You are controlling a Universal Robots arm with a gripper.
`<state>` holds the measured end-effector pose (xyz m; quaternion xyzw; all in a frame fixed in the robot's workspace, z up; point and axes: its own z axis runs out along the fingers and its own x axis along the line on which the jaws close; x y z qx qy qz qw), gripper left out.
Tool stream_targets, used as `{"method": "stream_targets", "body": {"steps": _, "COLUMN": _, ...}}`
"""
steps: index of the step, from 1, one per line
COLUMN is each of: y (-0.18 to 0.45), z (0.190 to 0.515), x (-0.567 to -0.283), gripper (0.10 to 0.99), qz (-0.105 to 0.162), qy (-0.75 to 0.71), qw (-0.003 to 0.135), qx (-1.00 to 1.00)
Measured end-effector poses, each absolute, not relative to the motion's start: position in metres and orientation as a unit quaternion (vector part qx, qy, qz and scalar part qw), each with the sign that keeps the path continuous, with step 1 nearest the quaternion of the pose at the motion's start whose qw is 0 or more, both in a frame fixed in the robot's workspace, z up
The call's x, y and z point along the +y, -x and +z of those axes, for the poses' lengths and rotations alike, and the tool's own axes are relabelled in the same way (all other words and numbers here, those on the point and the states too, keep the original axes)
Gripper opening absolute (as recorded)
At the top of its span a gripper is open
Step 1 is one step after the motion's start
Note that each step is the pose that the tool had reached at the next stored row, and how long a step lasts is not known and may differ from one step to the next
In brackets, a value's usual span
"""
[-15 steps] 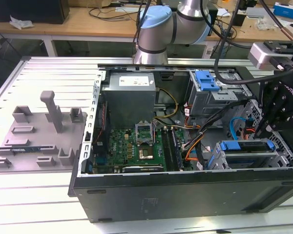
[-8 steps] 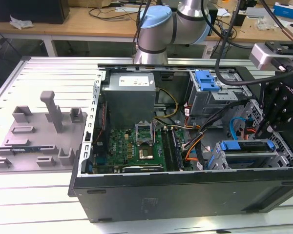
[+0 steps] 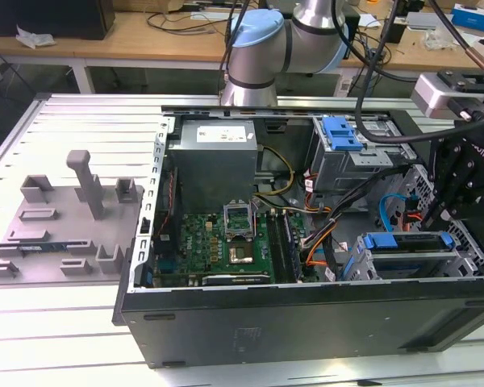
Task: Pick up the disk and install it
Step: 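Insert the first disk wire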
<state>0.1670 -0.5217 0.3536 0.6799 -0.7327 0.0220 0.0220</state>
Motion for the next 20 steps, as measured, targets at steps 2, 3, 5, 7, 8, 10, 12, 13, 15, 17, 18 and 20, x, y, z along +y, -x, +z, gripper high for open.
{"method": "stream_targets", "body": {"steps": 2, "y": -0.1670, "z": 0.3536, "x": -0.5217, "gripper": 0.169, "qz": 0.022, "qy": -0.680, "qw": 0.022, "qx": -0.733}}
{"method": "stream_targets", "body": {"steps": 3, "y": -0.1670, "z": 0.3535, "x": -0.5217, "gripper": 0.169, "qz": 0.022, "qy": -0.680, "qw": 0.022, "qx": -0.733}}
{"method": "stream_targets", "body": {"steps": 5, "y": -0.1668, "z": 0.3532, "x": -0.5217, "gripper": 0.169, "qz": 0.022, "qy": -0.680, "qw": 0.022, "qx": -0.733}}
{"method": "stream_targets", "body": {"steps": 7, "y": -0.1667, "z": 0.3524, "x": -0.5217, "gripper": 0.169, "qz": 0.022, "qy": -0.680, "qw": 0.022, "qx": -0.733}}
{"method": "stream_targets", "body": {"steps": 8, "y": -0.1667, "z": 0.3521, "x": -0.5217, "gripper": 0.169, "qz": 0.022, "qy": -0.680, "qw": 0.022, "qx": -0.733}}
{"method": "stream_targets", "body": {"steps": 10, "y": -0.1667, "z": 0.3517, "x": -0.5218, "gripper": 0.169, "qz": 0.022, "qy": -0.680, "qw": 0.022, "qx": -0.733}}
{"method": "stream_targets", "body": {"steps": 12, "y": -0.1667, "z": 0.3513, "x": -0.5218, "gripper": 0.169, "qz": 0.022, "qy": -0.680, "qw": 0.022, "qx": -0.733}}
{"method": "stream_targets", "body": {"steps": 13, "y": -0.1667, "z": 0.3510, "x": -0.5219, "gripper": 0.169, "qz": 0.022, "qy": -0.680, "qw": 0.022, "qx": -0.733}}
{"method": "stream_targets", "body": {"steps": 15, "y": -0.1667, "z": 0.3505, "x": -0.5219, "gripper": 0.169, "qz": 0.022, "qy": -0.680, "qw": 0.022, "qx": -0.733}}
{"method": "stream_targets", "body": {"steps": 17, "y": -0.1667, "z": 0.3503, "x": -0.5219, "gripper": 0.169, "qz": 0.022, "qy": -0.680, "qw": 0.022, "qx": -0.733}}
{"method": "stream_targets", "body": {"steps": 18, "y": -0.1667, "z": 0.3503, "x": -0.5219, "gripper": 0.169, "qz": 0.022, "qy": -0.680, "qw": 0.022, "qx": -0.733}}
{"method": "stream_targets", "body": {"steps": 20, "y": -0.1667, "z": 0.3503, "x": -0.5219, "gripper": 0.169, "qz": 0.022, "qy": -0.680, "qw": 0.022, "qx": -0.733}}
